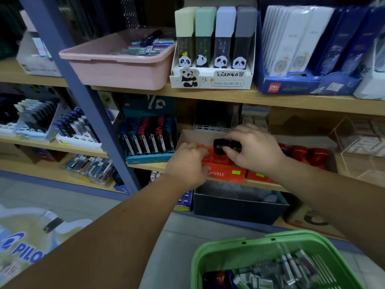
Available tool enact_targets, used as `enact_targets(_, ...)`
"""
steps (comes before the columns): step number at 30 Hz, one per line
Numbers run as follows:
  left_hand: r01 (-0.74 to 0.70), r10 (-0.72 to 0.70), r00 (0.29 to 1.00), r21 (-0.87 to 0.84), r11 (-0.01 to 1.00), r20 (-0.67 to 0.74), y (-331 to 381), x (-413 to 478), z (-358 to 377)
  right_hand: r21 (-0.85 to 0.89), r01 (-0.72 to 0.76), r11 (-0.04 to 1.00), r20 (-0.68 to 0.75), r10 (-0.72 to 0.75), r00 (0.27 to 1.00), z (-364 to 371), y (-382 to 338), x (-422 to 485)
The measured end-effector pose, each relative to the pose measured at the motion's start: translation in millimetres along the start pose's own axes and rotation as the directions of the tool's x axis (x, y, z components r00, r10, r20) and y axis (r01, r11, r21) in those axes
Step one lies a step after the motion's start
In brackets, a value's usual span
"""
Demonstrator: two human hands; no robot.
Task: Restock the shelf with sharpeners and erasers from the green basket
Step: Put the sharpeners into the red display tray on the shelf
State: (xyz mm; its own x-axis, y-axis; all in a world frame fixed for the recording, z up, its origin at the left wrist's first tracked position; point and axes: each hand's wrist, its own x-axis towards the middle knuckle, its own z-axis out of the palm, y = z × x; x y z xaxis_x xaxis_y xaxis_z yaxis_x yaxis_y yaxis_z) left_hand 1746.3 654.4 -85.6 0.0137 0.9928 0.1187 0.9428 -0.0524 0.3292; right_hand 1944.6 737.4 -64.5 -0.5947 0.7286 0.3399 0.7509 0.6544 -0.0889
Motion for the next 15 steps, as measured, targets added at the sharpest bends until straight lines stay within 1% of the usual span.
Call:
enact_targets(2,-0.049,0.05,0.999,0.028,0.998,-0.004,9.1,-13.9,-4.2,0.099,-0.016,0.995,-0.045,0.021,0.999,-7.6,-9.1,-32.0)
enact_targets(3,-0.076,0.076,0.997,0.05,0.996,0.002,13.9,-22.0,-4.2,0.148,-0.016,0.989,-0.022,0.02,1.0,-10.7,-14.2,-51.3)
enact_targets(4,-0.102,0.102,0.995,0.065,0.993,0.01,18.7,-30.3,-2.2,0.188,-0.018,0.982,0.03,0.012,0.999,-13.8,-18.6,-71.1)
enact_targets(5,-0.12,0.119,0.993,0.071,0.99,0.023,24.3,-39.1,1.7,0.234,-0.031,0.972,0.124,0.002,0.992,-15.2,-21.4,-90.7)
enact_targets(6,-0.137,0.135,0.99,0.065,0.988,0.041,30.1,-47.8,8.0,0.281,-0.062,0.958,0.265,-0.016,0.964,-12.8,-23.4,-109.2)
enact_targets(7,-0.153,0.15,0.987,0.051,0.987,0.065,37.1,-56.8,15.7,0.331,-0.098,0.939,0.42,-0.054,0.906,-10.7,-26.5,-125.6)
enact_targets(8,-0.167,0.163,0.981,0.026,0.986,0.103,45.7,-66.5,23.8,0.356,-0.141,0.924,0.567,-0.093,0.818,-2.0,-27.4,-142.0)
enact_targets(10,-0.187,0.191,0.955,-0.038,0.982,0.228,62.3,-87.5,42.4,0.327,-0.231,0.916,0.786,-0.128,0.605,24.4,-25.8,-175.6)
enact_targets(11,-0.191,0.2,0.928,-0.06,0.98,0.313,68.9,-98.1,53.3,0.291,-0.278,0.915,0.852,-0.116,0.51,43.2,-24.2,-194.5)
enact_targets(12,-0.194,0.203,0.894,-0.065,0.979,0.4,74.4,-108.3,66.2,0.261,-0.311,0.914,0.883,-0.097,0.459,61.5,-23.3,-213.3)
enact_targets(13,-0.192,0.195,0.856,-0.055,0.98,0.48,78.3,-118.1,81.4,0.242,-0.33,0.912,0.893,-0.076,0.444,77.2,-24.2,-231.0)
enact_targets(15,-0.148,0.143,0.795,-0.039,0.988,0.59,82.2,-137.4,113.2,0.234,-0.393,0.889,0.895,-0.039,0.445,105.3,-28.8,-261.2)
